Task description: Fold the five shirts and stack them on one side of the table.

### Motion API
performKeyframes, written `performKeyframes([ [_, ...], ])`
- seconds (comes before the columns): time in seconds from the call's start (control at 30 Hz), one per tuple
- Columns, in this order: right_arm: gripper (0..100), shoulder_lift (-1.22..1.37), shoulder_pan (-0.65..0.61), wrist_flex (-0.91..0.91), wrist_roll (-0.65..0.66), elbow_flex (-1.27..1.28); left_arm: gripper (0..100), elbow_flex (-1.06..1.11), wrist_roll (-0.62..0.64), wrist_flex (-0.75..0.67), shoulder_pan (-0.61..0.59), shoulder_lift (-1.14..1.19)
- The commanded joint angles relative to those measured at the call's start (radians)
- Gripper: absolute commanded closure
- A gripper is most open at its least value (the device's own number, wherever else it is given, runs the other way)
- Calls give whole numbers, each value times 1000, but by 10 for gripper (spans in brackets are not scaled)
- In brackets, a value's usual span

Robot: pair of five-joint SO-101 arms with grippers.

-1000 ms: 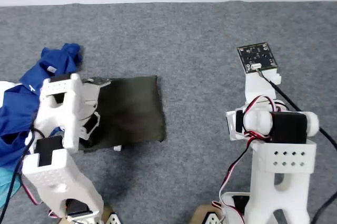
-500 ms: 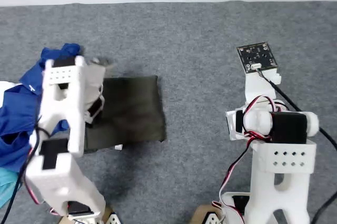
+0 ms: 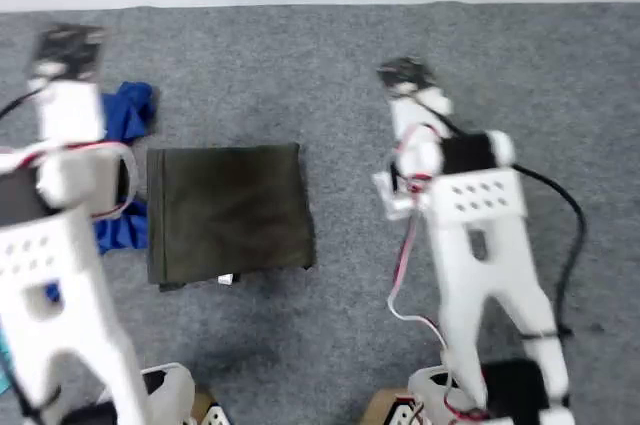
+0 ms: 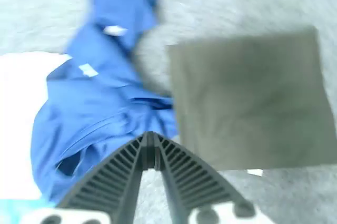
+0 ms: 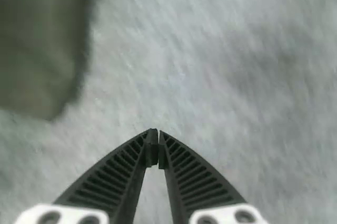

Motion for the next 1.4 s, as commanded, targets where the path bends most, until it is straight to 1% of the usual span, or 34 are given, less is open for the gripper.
performKeyframes([
  [0.0,983,91,-67,-130,-51,-137,998,47,12,11,-112,-118],
  [0.13,983,225,-108,-363,-49,-164,998,120,5,9,-230,-187],
  [0.2,983,294,-128,-475,-51,-164,998,160,-25,9,-269,-212],
  [0.3,983,387,-162,-607,-49,-167,998,211,-63,9,-318,-242],
  [0.4,983,466,-189,-697,-49,-170,998,257,-66,-15,-367,-270],
  [0.57,983,598,-232,-704,-49,-282,998,340,-107,-52,-393,-311],
  [0.83,986,802,-260,-697,-48,-470,998,380,-112,-54,-393,-348],
  [0.93,986,865,-240,-697,-43,-493,998,377,-112,-54,-393,-350],
  [1.0,988,903,-217,-697,-9,-517,998,377,-112,-54,-393,-350],
  [1.17,988,986,-160,-697,15,-628,998,380,-112,-54,-391,-347],
  [1.3,987,1007,-159,-691,15,-698,998,380,-112,-54,-387,-344],
  [1.37,985,1006,-166,-651,12,-746,998,380,-112,-54,-387,-344],
])
